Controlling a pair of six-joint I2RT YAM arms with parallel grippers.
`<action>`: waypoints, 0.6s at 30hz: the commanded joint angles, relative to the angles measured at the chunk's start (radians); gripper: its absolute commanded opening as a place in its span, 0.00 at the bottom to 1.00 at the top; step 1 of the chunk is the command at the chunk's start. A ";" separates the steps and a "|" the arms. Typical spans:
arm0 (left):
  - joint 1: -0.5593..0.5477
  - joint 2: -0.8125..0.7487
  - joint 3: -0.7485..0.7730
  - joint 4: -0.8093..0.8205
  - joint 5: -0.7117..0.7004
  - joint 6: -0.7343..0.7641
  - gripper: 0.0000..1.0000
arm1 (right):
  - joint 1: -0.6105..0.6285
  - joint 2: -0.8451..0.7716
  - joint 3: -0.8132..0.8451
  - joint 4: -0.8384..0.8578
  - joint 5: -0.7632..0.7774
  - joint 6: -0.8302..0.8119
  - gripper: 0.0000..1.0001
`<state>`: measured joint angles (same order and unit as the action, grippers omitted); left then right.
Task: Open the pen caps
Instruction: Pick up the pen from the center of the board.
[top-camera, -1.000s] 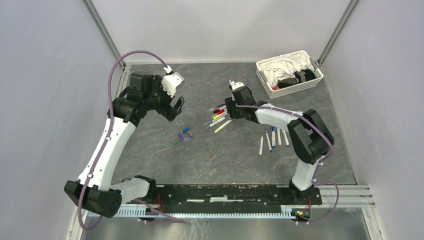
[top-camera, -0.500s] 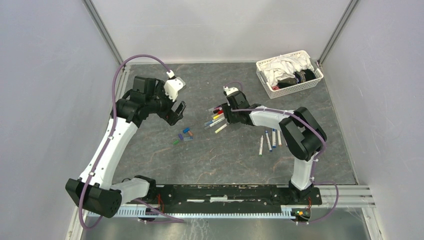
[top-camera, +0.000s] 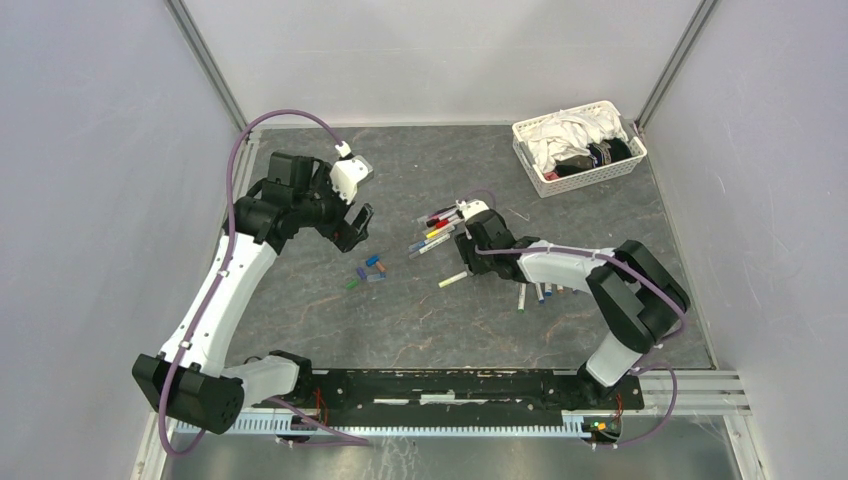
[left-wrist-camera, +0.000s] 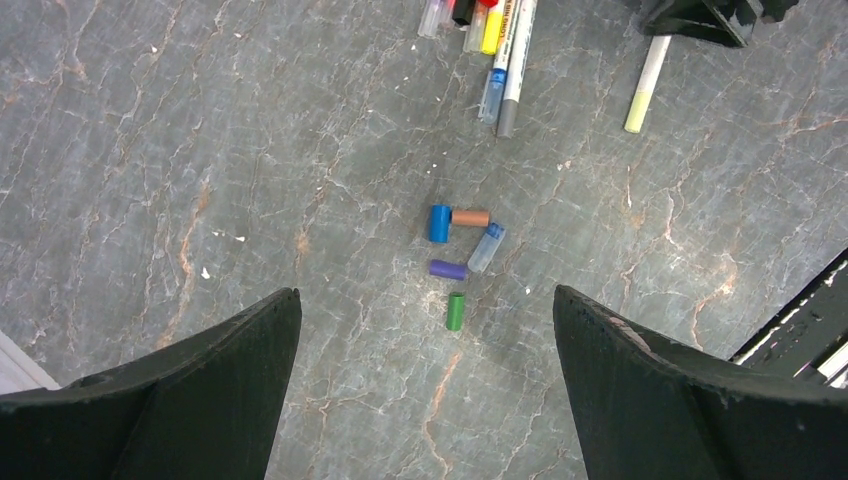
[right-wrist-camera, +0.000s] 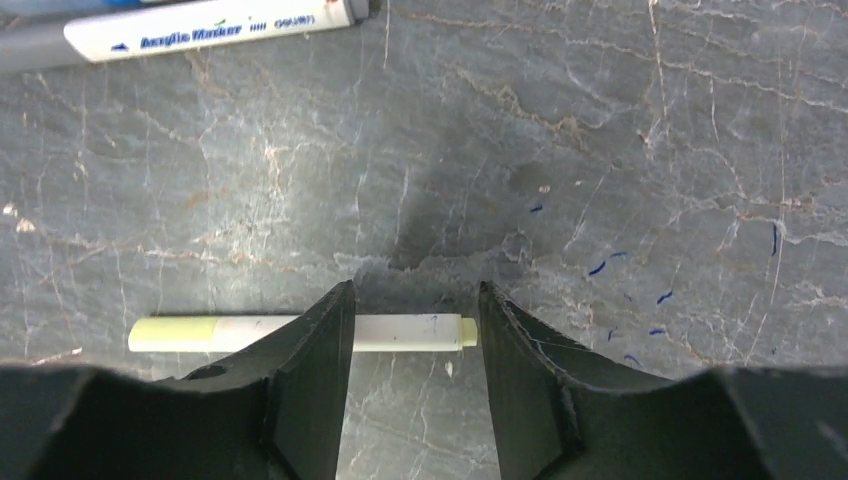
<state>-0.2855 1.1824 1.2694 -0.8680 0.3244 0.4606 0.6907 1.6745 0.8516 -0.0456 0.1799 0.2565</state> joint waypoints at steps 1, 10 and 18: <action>0.005 0.002 0.001 -0.005 0.032 0.004 1.00 | 0.006 -0.066 -0.010 -0.021 0.005 -0.032 0.57; 0.005 -0.002 0.019 -0.022 0.035 0.007 1.00 | -0.002 -0.071 0.063 -0.057 -0.330 -0.342 0.68; 0.005 -0.012 0.028 -0.035 0.043 0.011 1.00 | -0.004 0.033 0.108 -0.116 -0.415 -0.520 0.69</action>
<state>-0.2855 1.1828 1.2694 -0.8898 0.3428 0.4610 0.6876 1.6615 0.9108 -0.1291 -0.1543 -0.1410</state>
